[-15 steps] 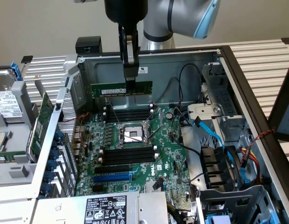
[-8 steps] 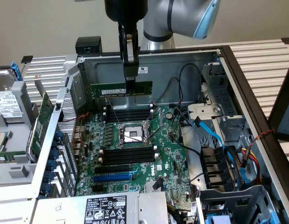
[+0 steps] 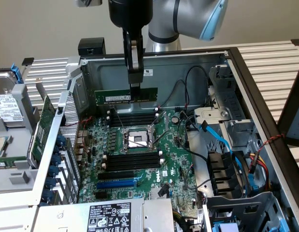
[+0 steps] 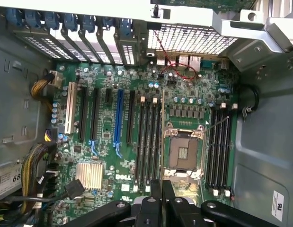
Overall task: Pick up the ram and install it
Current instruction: 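Insert the ram into the slot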
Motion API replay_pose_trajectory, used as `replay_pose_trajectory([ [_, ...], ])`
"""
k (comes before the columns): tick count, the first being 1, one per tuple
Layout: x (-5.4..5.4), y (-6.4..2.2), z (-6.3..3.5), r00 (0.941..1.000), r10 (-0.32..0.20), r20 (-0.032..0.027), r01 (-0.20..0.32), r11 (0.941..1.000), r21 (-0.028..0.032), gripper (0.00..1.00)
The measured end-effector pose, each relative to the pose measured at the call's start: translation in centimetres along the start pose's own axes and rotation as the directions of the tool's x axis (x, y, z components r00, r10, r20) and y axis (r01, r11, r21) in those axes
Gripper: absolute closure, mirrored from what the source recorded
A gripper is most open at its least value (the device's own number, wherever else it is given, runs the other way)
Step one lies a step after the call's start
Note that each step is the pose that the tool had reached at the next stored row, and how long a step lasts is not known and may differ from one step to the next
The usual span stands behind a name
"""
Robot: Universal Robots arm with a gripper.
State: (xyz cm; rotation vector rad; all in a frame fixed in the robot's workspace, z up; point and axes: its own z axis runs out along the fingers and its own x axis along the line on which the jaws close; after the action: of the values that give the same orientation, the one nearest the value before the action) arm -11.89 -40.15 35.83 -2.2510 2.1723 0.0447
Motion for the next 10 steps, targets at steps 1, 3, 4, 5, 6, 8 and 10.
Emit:
replay_pose_trajectory([
  [1, 0.0, -0.01, 0.19, 1.0, 0.0, 0.0002, 0.0, 1.0, 0.0001, 0.87],
  [3, 0.0, -0.01, 0.55, 1.0, 0.0, 0.0013, 0.0, 1.0, 0.0002, 0.87],
  [4, 0.0, -0.01, 0.72, 1.0, 0.0, 0.0014, 0.0, 1.0, 0.0001, 0.87],
  [5, 0.0, -0.01, 0.95, 1.0, 0.0, 0.0015, 0.0, 1.0, 0.0001, 0.87],
  [6, 0.0, -0.02, 1.23, 1.0, 0.0, 0.0016, 0.0, 1.0, 0.0002, 0.87],
  [8, 0.1, -0.02, 1.94, 1.0, 0.002, 0.0016, -0.002, 1.0, 0.0002, 0.87],
  [10, 0.1, -0.03, 2.44, 1.0, 0.003, 0.0017, -0.003, 1.0, 0.0003, 0.87],
])
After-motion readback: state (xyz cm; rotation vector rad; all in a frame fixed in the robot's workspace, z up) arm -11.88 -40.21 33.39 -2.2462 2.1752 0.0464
